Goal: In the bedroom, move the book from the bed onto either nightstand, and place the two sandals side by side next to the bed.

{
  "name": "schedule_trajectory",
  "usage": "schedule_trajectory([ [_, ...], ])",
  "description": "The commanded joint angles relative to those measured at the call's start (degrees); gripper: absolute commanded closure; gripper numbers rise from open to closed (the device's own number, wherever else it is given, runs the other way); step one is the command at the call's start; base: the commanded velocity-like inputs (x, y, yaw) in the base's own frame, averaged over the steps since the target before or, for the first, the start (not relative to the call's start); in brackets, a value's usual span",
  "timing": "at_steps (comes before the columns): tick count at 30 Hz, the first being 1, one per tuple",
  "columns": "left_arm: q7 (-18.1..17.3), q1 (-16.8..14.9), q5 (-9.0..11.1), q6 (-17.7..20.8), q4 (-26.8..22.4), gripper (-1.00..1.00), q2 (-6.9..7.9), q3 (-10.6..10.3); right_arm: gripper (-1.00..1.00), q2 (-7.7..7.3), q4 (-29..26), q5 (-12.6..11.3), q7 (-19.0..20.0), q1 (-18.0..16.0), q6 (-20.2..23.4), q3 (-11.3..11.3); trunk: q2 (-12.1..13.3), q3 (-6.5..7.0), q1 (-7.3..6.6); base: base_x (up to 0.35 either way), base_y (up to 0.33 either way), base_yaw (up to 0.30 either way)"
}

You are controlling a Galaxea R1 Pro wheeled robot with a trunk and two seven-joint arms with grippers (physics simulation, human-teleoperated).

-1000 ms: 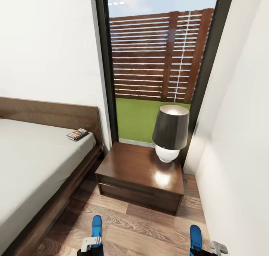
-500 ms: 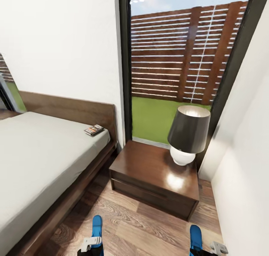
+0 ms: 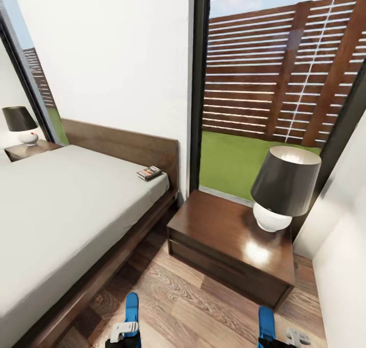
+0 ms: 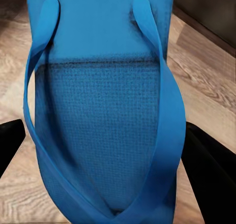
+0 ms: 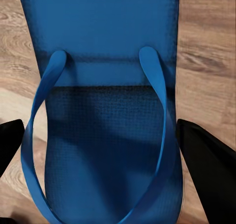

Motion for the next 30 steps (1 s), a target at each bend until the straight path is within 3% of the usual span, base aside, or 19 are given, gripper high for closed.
schedule_trajectory([
  [1,-0.37,-0.05,0.51,-0.07,0.09,1.0,-0.01,0.08,1.0,-0.02,0.02,0.01,0.27,-0.02,0.1,-0.44,-0.02,-0.08,-0.01,0.0,0.0,0.275],
  [30,-0.37,-0.05,0.51,-0.05,0.09,1.0,-0.01,0.06,1.0,-0.02,0.06,0.03,0.27,-0.02,0.1,-0.44,-0.02,-0.82,-0.01,0.0,0.0,0.275],
])
